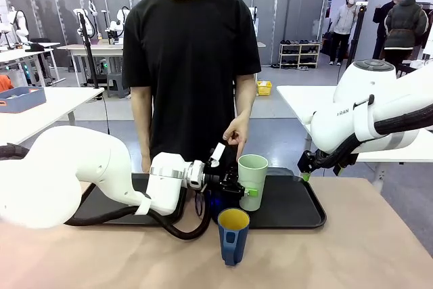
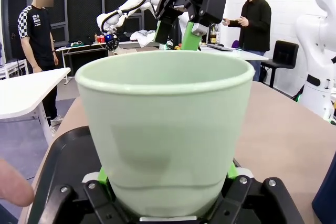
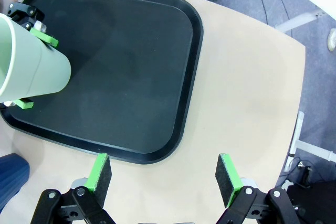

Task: Sort and store the cups by type.
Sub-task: Place the picked Reusable plastic cup into the Flat Tray indicated by the person.

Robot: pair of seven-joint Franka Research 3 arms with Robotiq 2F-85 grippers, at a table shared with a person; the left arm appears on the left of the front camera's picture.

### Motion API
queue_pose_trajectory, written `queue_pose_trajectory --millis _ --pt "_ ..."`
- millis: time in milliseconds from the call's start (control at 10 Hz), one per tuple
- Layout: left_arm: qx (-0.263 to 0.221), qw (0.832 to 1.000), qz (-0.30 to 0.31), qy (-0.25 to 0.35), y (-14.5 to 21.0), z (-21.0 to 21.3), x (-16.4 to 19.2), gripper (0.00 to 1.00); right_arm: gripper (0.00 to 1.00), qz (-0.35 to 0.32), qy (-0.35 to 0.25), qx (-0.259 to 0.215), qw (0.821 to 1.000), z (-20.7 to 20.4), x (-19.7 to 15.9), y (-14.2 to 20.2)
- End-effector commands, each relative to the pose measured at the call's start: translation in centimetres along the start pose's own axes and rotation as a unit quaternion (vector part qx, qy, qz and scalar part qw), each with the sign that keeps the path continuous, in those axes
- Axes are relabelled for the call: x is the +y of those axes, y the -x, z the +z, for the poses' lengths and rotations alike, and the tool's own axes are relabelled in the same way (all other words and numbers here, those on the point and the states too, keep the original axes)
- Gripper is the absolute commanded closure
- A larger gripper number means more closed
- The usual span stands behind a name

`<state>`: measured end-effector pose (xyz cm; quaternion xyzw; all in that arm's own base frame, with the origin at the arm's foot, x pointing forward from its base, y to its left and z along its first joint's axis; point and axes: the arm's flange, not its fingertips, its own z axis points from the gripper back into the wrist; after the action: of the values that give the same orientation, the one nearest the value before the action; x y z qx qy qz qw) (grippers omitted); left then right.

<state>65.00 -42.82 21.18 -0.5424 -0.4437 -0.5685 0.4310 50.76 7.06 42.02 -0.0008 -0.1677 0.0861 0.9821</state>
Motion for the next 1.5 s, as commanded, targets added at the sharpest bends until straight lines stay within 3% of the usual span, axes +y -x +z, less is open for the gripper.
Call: queue_pose_trajectory --millis 0,900,1400 --pt "-0.007 1.000 -0.005 -0.007 0.4 0.1 0.3 0.00 0.00 0.002 0.002 -0.002 1.000 -0.1 -0.1 0.0" --pt "0.010 1.000 -0.004 -0.023 -0.6 3.3 -1.8 0.00 0.00 0.002 0.002 -0.002 1.000 -0.1 -0.1 0.0" --pt "0.040 0.999 -0.016 -0.031 -2.5 6.9 -4.7 0.00 0.00 0.002 0.002 -0.002 1.000 -0.1 -0.1 0.0"
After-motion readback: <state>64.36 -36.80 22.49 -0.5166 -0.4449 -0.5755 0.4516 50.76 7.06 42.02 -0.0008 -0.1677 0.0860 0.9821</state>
